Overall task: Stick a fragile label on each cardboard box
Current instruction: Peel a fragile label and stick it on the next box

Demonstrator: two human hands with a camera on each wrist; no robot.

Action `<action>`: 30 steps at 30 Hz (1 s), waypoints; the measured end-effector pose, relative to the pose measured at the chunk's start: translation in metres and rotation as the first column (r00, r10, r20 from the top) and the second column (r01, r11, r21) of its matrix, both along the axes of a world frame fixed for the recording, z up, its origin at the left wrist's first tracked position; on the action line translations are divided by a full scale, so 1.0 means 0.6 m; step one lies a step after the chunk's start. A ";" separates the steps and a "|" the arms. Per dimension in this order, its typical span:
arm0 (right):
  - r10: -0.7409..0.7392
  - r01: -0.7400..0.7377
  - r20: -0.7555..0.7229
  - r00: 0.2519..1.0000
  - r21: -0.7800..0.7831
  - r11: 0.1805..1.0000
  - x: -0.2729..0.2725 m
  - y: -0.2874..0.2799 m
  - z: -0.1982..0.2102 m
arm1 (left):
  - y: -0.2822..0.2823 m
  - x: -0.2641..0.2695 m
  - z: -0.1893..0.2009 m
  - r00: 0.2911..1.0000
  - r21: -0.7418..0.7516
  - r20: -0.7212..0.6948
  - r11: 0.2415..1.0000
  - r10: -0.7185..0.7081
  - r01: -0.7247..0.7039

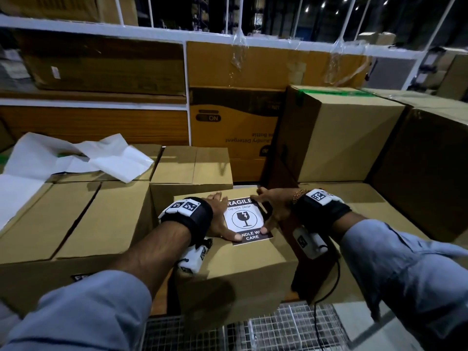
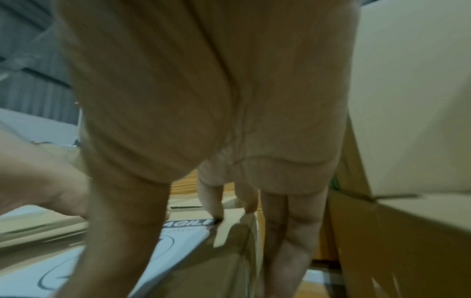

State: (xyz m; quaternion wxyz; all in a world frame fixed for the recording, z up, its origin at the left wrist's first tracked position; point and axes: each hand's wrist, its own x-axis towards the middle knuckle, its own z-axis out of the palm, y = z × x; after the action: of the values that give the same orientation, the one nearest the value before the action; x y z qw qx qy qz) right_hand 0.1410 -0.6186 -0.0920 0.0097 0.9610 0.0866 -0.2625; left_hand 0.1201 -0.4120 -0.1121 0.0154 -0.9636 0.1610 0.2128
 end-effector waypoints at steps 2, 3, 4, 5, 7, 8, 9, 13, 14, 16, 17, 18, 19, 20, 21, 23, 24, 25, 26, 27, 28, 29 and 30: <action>-0.006 0.005 -0.030 1.000 -0.004 1.000 0.003 -0.001 0.005 | 0.004 0.003 -0.004 1.000 -0.009 0.005 1.000 0.002 -0.002; -0.018 0.018 -0.039 0.999 0.018 1.000 0.003 -0.001 0.007 | 0.005 0.004 -0.004 1.000 -0.015 -0.001 1.000 0.006 -0.006; -0.036 0.038 -0.032 0.999 0.068 0.997 0.004 0.001 0.008 | 0.007 0.003 -0.002 1.000 -0.014 -0.011 1.000 0.005 -0.005; -0.040 0.042 -0.017 0.999 0.107 0.993 0.004 0.003 0.008 | 0.008 0.002 0.002 1.000 -0.019 -0.022 1.000 0.002 -0.002; -0.011 0.009 0.019 1.000 0.106 0.994 0.002 0.008 0.005 | 0.007 -0.003 0.012 0.999 -0.051 -0.052 0.999 -0.003 0.001; 0.012 -0.014 0.025 1.000 0.092 0.996 0.001 0.009 0.002 | 0.006 -0.006 0.016 0.997 -0.085 -0.074 0.996 0.003 -0.010; 0.030 -0.031 0.020 0.999 0.079 0.996 0.001 0.007 -0.001 | 0.005 -0.008 0.020 0.996 -0.110 -0.089 0.994 0.006 -0.015; 0.041 -0.041 -0.028 0.999 0.006 0.999 0.004 -0.003 0.003 | 0.002 -0.007 0.018 0.997 -0.069 -0.079 0.998 -0.001 -0.004; 0.051 -0.052 -0.032 0.998 -0.016 0.999 0.005 -0.003 0.006 | 0.002 -0.009 0.017 0.997 -0.059 -0.076 0.998 -0.001 -0.004; 0.063 -0.065 -0.047 0.997 -0.034 0.997 0.005 -0.003 0.007 | 0.000 -0.012 0.015 0.998 -0.042 -0.066 0.999 0.002 -0.005; 0.060 -0.061 -0.056 0.997 -0.020 0.998 0.005 -0.004 0.005 | 0.000 -0.013 0.015 0.998 -0.031 -0.064 0.999 0.006 -0.008; 0.053 -0.053 -0.059 0.997 0.000 0.999 0.005 -0.008 0.005 | 0.001 -0.013 0.016 0.998 -0.023 -0.066 1.000 0.013 -0.014; 0.044 -0.043 -0.057 0.997 0.026 0.999 0.004 -0.012 0.003 | 0.003 -0.013 0.017 0.997 -0.019 -0.069 1.000 0.015 -0.017; 0.038 -0.035 -0.049 0.998 0.053 0.998 0.003 -0.016 0.001 | 0.005 -0.014 0.018 0.997 -0.020 -0.074 1.000 0.013 -0.015; 0.040 -0.037 -0.036 0.999 0.081 0.996 0.000 -0.019 -0.002 | 0.007 -0.013 0.018 0.997 -0.026 -0.081 1.000 0.008 -0.011; 0.053 -0.051 -0.013 0.999 0.112 0.992 -0.004 -0.022 -0.011 | 0.007 -0.012 0.018 0.995 -0.062 -0.100 0.998 0.009 -0.015; 0.058 -0.058 0.001 0.998 0.111 0.992 -0.006 -0.022 -0.016 | 0.006 -0.010 0.016 0.994 -0.084 -0.107 0.996 0.005 -0.014; 0.059 -0.060 0.009 0.998 0.103 0.993 -0.006 -0.021 -0.019 | 0.003 -0.008 0.013 0.994 -0.082 -0.112 0.997 -0.001 -0.008; 0.063 -0.064 0.012 0.998 0.089 0.994 -0.004 -0.020 -0.019 | 0.000 -0.004 0.010 0.994 -0.059 -0.109 0.998 -0.014 0.007; 0.069 -0.070 0.011 0.998 0.063 0.996 -0.002 -0.016 -0.016 | -0.001 -0.001 0.006 0.995 -0.026 -0.098 0.999 -0.023 0.021; 0.077 -0.077 0.005 0.997 0.033 0.996 0.000 -0.012 -0.013 | -0.001 0.005 0.000 0.996 -0.001 -0.083 1.000 -0.032 0.032; 0.077 -0.077 0.002 0.997 0.005 0.997 0.002 -0.005 -0.007 | 0.001 0.009 -0.006 0.997 0.011 -0.067 0.999 -0.035 0.036; 0.065 -0.065 -0.005 0.998 -0.015 0.998 0.001 0.001 -0.002 | 0.002 0.013 -0.011 0.998 0.014 -0.052 0.999 -0.039 0.040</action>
State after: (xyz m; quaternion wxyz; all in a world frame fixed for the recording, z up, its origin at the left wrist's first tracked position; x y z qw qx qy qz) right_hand 0.1415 -0.6179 -0.0930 0.0252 0.9570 0.1160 -0.2646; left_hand 0.1279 -0.4108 -0.1188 0.0228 -0.9543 0.1787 0.2385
